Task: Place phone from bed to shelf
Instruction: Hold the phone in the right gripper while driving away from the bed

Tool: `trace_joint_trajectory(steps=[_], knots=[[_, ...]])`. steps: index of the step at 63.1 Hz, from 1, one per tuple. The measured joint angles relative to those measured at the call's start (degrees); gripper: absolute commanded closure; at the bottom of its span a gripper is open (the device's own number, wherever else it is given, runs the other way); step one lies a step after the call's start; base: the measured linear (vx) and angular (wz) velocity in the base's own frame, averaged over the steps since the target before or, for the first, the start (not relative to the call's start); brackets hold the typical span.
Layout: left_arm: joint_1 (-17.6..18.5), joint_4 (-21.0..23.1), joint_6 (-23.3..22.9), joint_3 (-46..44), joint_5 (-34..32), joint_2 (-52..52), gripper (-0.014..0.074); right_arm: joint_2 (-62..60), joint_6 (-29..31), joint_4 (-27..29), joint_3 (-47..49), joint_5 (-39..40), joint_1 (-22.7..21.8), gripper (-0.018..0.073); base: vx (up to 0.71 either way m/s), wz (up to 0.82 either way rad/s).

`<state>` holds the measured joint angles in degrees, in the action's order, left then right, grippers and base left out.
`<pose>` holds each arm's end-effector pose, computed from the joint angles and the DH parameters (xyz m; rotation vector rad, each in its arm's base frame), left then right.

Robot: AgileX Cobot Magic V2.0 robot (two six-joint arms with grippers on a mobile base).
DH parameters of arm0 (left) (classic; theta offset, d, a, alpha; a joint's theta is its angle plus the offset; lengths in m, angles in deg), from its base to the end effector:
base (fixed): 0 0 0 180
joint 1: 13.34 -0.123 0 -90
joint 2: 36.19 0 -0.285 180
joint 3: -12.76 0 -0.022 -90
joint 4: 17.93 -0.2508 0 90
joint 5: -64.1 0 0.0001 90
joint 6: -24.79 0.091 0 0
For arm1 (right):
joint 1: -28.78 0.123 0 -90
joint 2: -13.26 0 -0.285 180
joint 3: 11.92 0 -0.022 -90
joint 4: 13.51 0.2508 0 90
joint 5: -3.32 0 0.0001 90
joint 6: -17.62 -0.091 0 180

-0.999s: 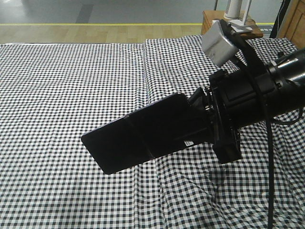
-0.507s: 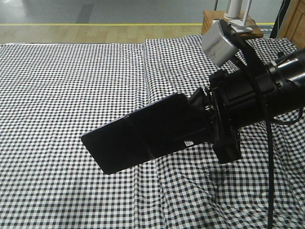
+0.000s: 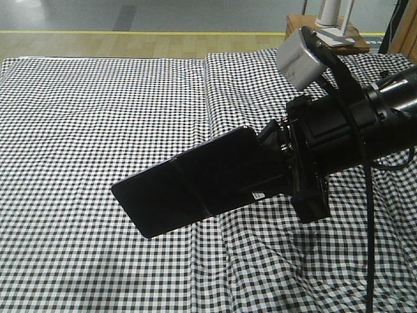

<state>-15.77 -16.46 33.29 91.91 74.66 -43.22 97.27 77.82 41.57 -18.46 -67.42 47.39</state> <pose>0.0562 0.0020 0.1858 0.0717 1.6883 0.1202 0.2151 0.1468 0.3766 -1.3134 1.9319 0.9962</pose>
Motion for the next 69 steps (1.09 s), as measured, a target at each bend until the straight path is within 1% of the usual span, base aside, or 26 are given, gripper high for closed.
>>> trace_joint_trajectory(steps=[34,69], knots=[[0.0,0.0,0.0,0.0,0.0,0.0,0.0595,0.0,0.0,0.0,0.0,0.0,0.0,0.0561,-0.06,0.23],[0.0,0.0,0.0,0.0,0.0,0.0,0.0595,0.0,0.0,0.0,0.0,0.0,0.0,0.0561,-0.10,0.39]])
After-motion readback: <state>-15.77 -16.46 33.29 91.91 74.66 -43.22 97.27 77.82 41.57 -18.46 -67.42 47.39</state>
